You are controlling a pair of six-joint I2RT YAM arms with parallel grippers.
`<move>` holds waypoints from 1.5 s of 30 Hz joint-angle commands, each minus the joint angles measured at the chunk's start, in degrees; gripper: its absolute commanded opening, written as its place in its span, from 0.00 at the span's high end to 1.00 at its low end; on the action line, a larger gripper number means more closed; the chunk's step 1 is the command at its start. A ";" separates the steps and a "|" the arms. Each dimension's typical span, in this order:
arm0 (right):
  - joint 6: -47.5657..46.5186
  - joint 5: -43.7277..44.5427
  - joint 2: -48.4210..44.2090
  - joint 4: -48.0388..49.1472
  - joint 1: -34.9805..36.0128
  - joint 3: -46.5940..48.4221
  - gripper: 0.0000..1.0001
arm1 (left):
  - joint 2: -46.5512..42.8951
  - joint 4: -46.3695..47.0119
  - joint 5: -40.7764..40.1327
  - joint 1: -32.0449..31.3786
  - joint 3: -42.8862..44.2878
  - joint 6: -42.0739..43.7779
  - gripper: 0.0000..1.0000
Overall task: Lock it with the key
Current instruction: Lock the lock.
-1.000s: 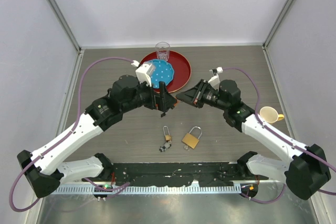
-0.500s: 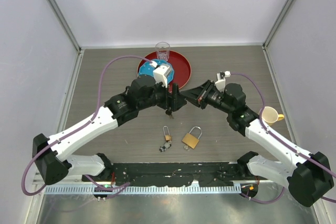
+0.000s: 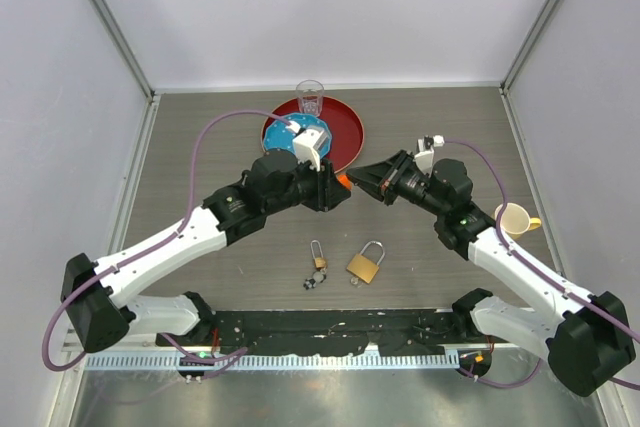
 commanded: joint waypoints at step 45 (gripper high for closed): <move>-40.19 -40.67 1.26 -2.57 -7.81 12.00 0.25 | 0.05 -19.47 34.00 5.70 12.88 4.18 1.00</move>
